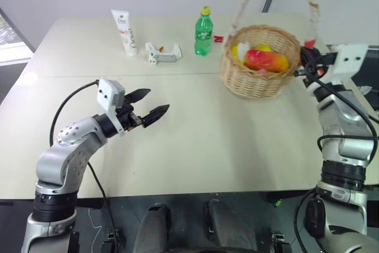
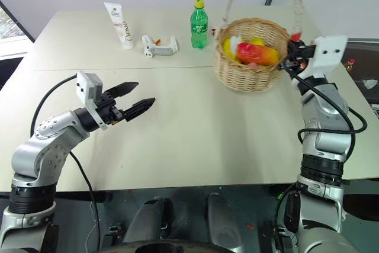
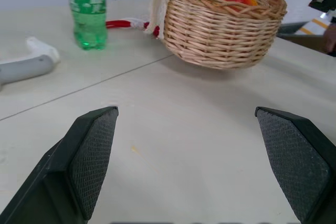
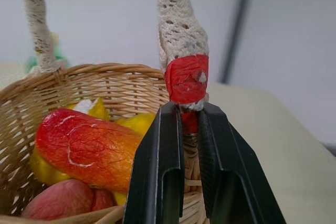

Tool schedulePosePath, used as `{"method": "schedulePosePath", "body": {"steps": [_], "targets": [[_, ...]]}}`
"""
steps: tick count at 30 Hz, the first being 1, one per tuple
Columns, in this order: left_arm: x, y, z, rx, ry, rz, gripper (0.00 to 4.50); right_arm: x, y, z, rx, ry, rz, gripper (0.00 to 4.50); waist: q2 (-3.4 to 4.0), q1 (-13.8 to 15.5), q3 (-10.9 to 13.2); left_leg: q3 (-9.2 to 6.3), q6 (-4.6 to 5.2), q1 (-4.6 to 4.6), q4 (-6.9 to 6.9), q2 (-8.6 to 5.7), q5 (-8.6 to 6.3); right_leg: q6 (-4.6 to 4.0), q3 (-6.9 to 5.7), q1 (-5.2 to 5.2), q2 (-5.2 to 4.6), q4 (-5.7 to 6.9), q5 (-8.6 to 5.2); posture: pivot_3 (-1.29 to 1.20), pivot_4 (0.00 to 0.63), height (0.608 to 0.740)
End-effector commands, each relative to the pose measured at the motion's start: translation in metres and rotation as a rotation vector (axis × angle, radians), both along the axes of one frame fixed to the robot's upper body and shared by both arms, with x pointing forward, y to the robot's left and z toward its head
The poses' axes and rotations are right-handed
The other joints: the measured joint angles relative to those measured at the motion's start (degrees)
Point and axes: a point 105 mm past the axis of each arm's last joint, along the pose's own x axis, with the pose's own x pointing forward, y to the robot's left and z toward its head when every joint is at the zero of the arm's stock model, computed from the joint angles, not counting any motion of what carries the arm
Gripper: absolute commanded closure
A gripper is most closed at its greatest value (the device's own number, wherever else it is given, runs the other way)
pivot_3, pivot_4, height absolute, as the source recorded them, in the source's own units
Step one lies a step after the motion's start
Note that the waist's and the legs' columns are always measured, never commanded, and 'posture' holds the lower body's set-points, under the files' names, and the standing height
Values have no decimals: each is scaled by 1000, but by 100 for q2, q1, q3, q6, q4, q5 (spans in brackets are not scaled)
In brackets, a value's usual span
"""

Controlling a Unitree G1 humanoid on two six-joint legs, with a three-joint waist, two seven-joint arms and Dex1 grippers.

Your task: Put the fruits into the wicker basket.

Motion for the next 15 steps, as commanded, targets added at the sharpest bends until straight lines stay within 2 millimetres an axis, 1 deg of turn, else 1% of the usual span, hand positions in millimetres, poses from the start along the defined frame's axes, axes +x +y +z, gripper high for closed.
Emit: {"method": "schedulePosePath", "body": {"steps": [1,2,3,4,5,6,7,8,9,12,15], "targets": [[2,-4,8,6,-45,-20,0,-9,-20,12,-21,-48,-109,4423,0,-17,0,1,0,1,0,0,0,0,0,0,1,1,0,0,150,740],[3,-5,9,6,-46,-23,0,-9,-23,9,-27,-36,-126,4423,0,-17,0,3,0,0,0,1,0,0,0,0,3,0,0,0,150,740],[3,-5,9,6,-48,-26,0,-10,-24,7,-24,-32,-135,4023,0,-17,0,6,0,1,0,1,0,0,0,0,4,0,0,0,150,740],[4,-5,9,6,-48,-27,0,-11,-24,6,-24,-32,-140,3526,1,-17,1,8,0,1,0,1,0,0,0,0,4,1,-1,0,150,740],[4,-5,9,6,-48,-27,0,-11,-24,6,-24,-34,-140,3196,3,-17,1,9,0,1,0,1,0,0,1,0,4,1,-1,0,150,740],[4,-4,9,7,-47,-26,0,-16,-27,8,-33,-42,-146,2758,2,-16,1,9,0,1,0,1,0,0,1,0,4,1,0,0,150,740],[5,-3,9,7,-48,-26,0,-20,-29,10,-45,-46,-154,2243,2,-8,1,9,0,1,0,1,0,0,1,0,4,1,0,0,150,740],[5,-2,8,9,-47,-25,0,-24,-32,10,-64,-47,-162,1819,2,-1,1,8,0,0,0,1,0,0,1,0,4,1,0,0,150,740],[5,-1,8,14,-47,-20,0,-28,-34,9,-88,-42,-160,1215,2,7,1,8,0,0,0,1,0,0,1,1,3,1,-1,0,150,740],[9,8,7,10,-40,21,0,-43,-35,0,-151,2,-106,1215,2,47,1,8,0,-3,0,-2,0,1,1,3,-1,-2,-1,0,150,740],[10,22,1,24,-17,75,0,-61,-32,-17,-207,87,-10,1215,2,58,1,7,1,-3,0,-2,-1,2,0,5,-1,-5,-2,0,150,740]]}}
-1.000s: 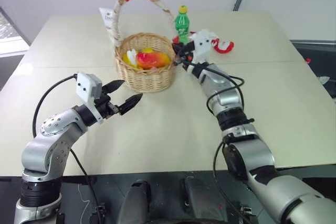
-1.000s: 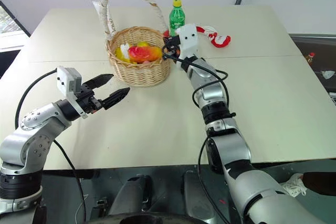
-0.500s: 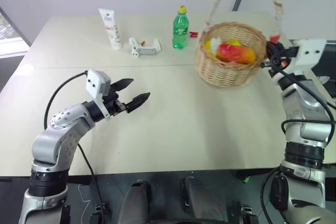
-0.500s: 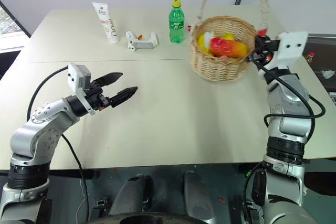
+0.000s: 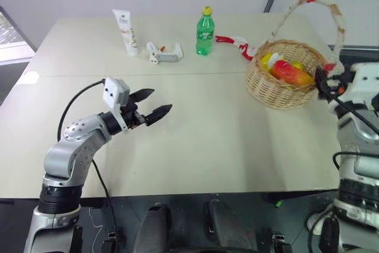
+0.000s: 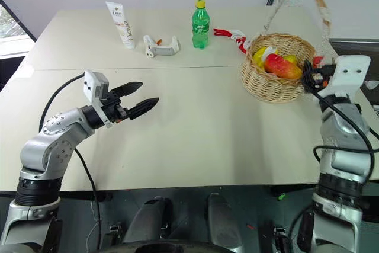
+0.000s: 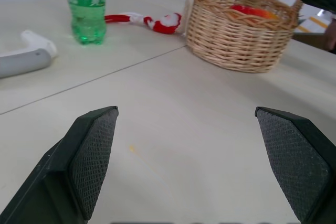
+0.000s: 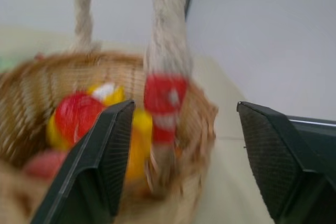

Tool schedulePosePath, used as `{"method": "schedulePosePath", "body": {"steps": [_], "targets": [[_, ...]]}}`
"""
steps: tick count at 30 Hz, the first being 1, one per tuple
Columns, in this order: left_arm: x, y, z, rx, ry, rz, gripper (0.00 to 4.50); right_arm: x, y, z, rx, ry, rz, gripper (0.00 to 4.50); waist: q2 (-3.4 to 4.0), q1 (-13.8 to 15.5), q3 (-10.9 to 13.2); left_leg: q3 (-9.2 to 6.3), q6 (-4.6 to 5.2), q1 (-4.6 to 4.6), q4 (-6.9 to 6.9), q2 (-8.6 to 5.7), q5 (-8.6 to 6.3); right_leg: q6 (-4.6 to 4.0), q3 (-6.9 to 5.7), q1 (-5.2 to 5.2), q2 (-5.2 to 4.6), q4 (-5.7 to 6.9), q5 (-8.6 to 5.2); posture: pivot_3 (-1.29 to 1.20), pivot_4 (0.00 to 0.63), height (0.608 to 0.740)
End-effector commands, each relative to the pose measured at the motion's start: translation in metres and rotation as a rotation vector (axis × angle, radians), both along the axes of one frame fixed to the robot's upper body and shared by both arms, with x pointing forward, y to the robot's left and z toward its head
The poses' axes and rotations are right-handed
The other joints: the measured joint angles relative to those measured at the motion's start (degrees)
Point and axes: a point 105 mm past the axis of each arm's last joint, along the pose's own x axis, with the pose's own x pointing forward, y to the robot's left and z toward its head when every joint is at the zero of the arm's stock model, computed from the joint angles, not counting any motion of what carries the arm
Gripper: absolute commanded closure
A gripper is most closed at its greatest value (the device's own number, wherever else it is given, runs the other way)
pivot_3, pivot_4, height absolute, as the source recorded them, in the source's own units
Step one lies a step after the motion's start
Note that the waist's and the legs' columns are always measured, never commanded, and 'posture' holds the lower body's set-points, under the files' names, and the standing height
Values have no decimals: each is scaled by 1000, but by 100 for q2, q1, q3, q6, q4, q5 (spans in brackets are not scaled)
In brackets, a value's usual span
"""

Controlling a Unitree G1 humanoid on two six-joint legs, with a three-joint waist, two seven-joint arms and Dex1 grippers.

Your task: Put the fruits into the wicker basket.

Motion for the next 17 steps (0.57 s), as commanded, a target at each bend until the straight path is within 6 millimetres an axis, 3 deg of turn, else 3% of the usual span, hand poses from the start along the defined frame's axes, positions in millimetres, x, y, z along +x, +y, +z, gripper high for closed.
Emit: {"method": "schedulePosePath", "body": {"steps": [1,4,9,14,17], "targets": [[1,25,3,15,-23,94,0,-23,7,8,-60,9,124,1215,0,-13,0,0,1,1,0,1,0,0,0,1,1,0,0,0,150,740],[2,43,-10,31,16,181,0,-34,26,-5,-52,79,269,1215,2,-78,-1,-4,1,14,-1,5,-1,1,4,9,3,0,0,0,150,740],[-8,72,-39,88,70,315,0,-47,94,-39,-87,242,609,1215,4,-88,-2,-5,1,28,-2,15,-1,-1,11,12,21,6,-1,0,150,740],[-17,87,-45,63,54,388,0,-38,119,-49,-91,262,699,1215,2,-28,-3,-12,1,19,0,13,-1,-1,9,12,14,3,-2,0,150,740],[-22,90,-45,57,44,405,0,-31,123,-52,-96,266,719,1215,2,-20,-3,-11,1,17,0,11,-1,0,6,12,0,0,-1,0,150,740]]}}
